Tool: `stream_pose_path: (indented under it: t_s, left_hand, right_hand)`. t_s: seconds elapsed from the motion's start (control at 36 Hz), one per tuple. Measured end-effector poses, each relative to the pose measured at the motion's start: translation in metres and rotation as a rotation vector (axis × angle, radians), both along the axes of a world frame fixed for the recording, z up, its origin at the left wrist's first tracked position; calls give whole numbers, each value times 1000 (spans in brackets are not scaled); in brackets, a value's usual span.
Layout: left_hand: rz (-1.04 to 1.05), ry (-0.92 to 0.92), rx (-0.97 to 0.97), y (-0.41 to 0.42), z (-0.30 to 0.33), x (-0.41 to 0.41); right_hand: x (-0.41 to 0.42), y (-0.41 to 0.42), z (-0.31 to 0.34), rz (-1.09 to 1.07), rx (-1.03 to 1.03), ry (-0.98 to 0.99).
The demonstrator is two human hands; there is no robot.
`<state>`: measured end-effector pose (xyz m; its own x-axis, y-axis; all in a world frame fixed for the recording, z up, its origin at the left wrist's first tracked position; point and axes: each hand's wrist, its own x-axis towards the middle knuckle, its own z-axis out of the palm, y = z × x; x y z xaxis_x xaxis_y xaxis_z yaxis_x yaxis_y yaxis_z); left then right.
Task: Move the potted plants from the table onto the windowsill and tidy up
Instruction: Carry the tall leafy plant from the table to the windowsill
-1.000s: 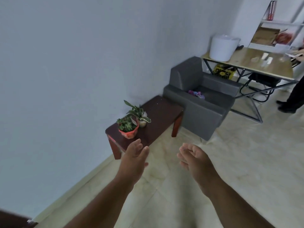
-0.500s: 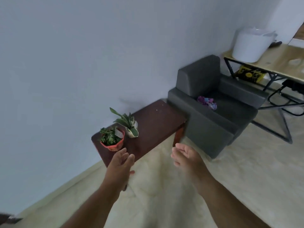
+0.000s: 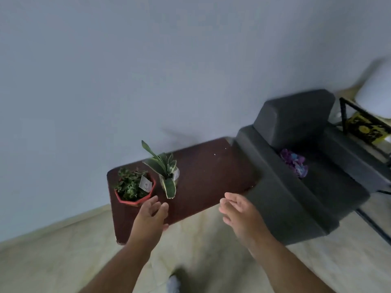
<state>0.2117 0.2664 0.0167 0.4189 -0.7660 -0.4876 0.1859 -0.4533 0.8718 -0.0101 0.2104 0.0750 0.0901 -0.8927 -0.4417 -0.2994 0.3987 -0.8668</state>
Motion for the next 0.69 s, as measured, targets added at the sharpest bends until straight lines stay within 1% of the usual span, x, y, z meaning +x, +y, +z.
stream_pose_path:
  t_s: [0.11, 0.28, 0.5, 0.61, 0.69]
  left_hand:
    - [17, 15, 24, -35, -5, -4]
    - [61, 39, 31, -60, -4, -8]
    - [184, 9, 82, -88, -17, -10]
    - [225, 20, 119, -103, -25, -28]
    - [297, 22, 172, -125, -39, -54]
  right_hand:
    - [4, -43, -7, 37, 24, 1]
    - [15, -84, -14, 115, 36, 6]
    - [30, -146, -27, 277, 74, 24]
    - [33, -178, -37, 345, 89, 27]
    - [34, -215, -50, 422, 122, 20]
